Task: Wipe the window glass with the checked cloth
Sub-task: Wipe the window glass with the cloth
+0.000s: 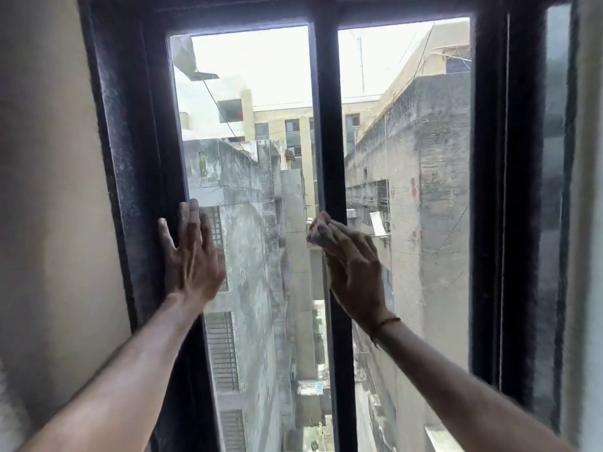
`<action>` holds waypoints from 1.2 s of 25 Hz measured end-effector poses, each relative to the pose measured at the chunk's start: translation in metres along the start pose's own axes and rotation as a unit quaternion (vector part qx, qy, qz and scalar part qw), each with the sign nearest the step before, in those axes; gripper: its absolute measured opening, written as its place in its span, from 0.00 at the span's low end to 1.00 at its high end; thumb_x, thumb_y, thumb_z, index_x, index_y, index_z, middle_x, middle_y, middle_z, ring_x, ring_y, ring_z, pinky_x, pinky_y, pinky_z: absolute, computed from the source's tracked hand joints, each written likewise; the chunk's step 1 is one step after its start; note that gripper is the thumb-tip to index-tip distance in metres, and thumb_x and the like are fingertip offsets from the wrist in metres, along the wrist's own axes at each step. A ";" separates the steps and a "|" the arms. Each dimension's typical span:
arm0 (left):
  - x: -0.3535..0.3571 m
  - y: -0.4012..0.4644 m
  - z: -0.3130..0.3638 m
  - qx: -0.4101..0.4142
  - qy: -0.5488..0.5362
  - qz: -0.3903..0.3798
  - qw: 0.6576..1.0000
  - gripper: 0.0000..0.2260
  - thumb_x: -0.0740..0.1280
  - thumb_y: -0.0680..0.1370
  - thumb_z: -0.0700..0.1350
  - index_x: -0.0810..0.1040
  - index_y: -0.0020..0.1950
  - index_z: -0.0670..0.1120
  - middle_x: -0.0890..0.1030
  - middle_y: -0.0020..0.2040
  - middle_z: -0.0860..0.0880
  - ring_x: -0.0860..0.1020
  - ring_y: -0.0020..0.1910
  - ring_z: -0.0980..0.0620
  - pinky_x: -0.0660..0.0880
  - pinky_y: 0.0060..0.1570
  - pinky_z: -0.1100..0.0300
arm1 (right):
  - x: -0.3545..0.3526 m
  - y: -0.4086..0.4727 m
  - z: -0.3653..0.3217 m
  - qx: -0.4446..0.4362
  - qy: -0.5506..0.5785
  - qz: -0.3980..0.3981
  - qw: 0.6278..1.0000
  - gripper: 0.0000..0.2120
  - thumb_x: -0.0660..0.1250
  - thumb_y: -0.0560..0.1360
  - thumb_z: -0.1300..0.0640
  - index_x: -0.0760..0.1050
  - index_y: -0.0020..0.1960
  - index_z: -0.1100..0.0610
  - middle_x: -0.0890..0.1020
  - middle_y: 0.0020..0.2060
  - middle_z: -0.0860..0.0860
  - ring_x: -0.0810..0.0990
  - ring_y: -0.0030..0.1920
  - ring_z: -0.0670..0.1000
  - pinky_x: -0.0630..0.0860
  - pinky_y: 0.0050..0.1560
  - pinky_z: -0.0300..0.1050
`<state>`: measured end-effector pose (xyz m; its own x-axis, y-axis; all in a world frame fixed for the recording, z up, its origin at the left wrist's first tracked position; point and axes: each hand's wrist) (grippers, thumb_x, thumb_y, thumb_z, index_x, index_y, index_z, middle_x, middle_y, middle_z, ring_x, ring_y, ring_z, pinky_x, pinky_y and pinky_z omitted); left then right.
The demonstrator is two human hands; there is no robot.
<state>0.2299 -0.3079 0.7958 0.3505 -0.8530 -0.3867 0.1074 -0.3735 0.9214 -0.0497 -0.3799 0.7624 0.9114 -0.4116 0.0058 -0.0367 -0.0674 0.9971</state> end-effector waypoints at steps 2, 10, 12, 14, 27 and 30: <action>-0.006 0.003 0.041 0.046 -0.038 0.021 0.998 0.32 0.53 0.82 0.48 0.52 0.84 0.36 0.54 0.86 0.35 0.54 0.85 0.35 0.50 0.80 0.28 | -0.028 0.003 0.010 0.095 0.006 0.057 0.994 0.17 0.69 0.81 0.61 0.80 0.69 0.61 0.85 0.63 0.56 0.81 0.61 0.51 0.76 0.65 0.43; -0.011 0.043 0.187 0.164 -0.082 0.065 0.981 0.30 0.48 0.86 0.51 0.49 0.85 0.39 0.50 0.87 0.40 0.50 0.87 0.43 0.53 0.84 0.38 | -0.076 0.011 0.117 0.221 -0.121 0.114 0.961 0.19 0.65 0.81 0.54 0.80 0.68 0.63 0.86 0.61 0.60 0.83 0.60 0.62 0.76 0.66 0.53; -0.006 0.048 0.202 0.170 -0.075 0.076 0.980 0.30 0.45 0.86 0.53 0.50 0.85 0.39 0.51 0.87 0.40 0.51 0.87 0.44 0.53 0.84 0.38 | -0.068 0.007 0.136 0.191 -0.175 0.103 0.960 0.23 0.62 0.81 0.53 0.76 0.73 0.60 0.82 0.69 0.58 0.81 0.67 0.61 0.78 0.67 0.61; 0.000 0.051 0.209 0.166 -0.076 0.094 0.979 0.30 0.45 0.86 0.52 0.51 0.85 0.39 0.51 0.87 0.40 0.51 0.87 0.44 0.53 0.84 0.38 | -0.052 0.018 0.140 0.136 -0.188 0.075 0.970 0.26 0.60 0.82 0.53 0.69 0.79 0.57 0.71 0.79 0.54 0.70 0.80 0.57 0.70 0.78 0.62; 0.017 0.056 0.214 0.165 -0.064 0.121 0.977 0.30 0.41 0.86 0.52 0.48 0.85 0.37 0.50 0.87 0.39 0.50 0.87 0.42 0.50 0.84 0.39 | -0.058 0.039 0.169 -0.007 -0.224 -0.014 0.974 0.26 0.60 0.86 0.55 0.61 0.82 0.57 0.65 0.82 0.55 0.61 0.84 0.54 0.61 0.83 0.60; 0.017 0.057 0.213 0.171 -0.051 0.122 0.976 0.30 0.42 0.86 0.52 0.48 0.85 0.37 0.50 0.87 0.38 0.49 0.87 0.41 0.51 0.84 0.38 | -0.047 0.015 0.165 -0.120 -0.250 -0.113 0.954 0.25 0.58 0.87 0.54 0.62 0.82 0.58 0.65 0.82 0.55 0.61 0.84 0.54 0.64 0.82 0.61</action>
<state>0.0443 -0.4212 0.8330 0.2302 -0.9573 -0.1750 -0.2903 -0.2392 0.9266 -0.1608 -0.5111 0.7650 0.5737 -0.7971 -0.1885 0.2873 -0.0196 0.9576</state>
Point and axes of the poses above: each hand's wrist, its own y-axis towards the middle knuckle, its own x-axis out of the palm, z = x × y
